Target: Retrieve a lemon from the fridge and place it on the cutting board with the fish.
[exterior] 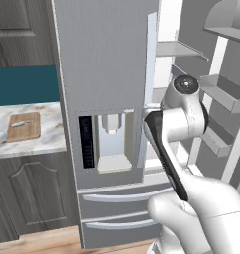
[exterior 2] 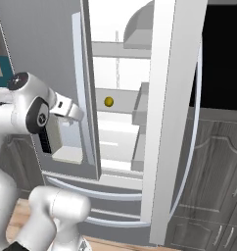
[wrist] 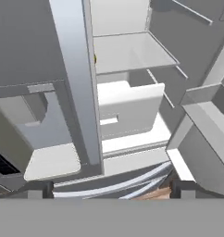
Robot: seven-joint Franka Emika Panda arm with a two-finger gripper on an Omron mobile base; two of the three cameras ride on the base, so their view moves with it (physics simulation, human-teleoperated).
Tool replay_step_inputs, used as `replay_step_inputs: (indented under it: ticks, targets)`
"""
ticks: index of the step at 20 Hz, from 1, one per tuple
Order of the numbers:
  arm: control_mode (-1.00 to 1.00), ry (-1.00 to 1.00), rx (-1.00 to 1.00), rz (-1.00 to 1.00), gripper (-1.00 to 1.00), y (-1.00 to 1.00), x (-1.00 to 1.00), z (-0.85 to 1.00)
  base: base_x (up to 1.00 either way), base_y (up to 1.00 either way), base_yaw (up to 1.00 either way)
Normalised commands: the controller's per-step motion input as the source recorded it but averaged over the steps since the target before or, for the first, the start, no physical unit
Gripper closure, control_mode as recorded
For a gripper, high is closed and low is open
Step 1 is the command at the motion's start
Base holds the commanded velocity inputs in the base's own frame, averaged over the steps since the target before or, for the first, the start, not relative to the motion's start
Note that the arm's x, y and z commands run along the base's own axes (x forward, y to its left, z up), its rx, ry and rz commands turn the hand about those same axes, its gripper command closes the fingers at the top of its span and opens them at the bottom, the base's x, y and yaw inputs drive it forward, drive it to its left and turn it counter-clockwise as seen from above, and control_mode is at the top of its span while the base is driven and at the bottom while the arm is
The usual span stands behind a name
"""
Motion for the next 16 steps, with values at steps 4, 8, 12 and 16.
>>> replay_step_inputs:
  ticks: [4, 8, 12, 16]
  targets:
    - [-1.0, -0.02, 0.15, 0.18, -1.0, 0.04, 0.71, 0.04, 0.0, 0.0, 0.0]
    - [-1.0, -0.05, 0.02, 0.19, -1.0, 0.0, 0.58, 0.0, 0.0, 0.0, 0.0]
    - [-1.0, -0.02, -0.05, 0.02, -1.0, 0.0, 0.41, 0.01, 0.0, 0.0, 0.0]
    - [-1.0, 0.0, -0.09, 0.0, -1.0, 0.08, 0.37, 0.02, 0.0, 0.0, 0.0]
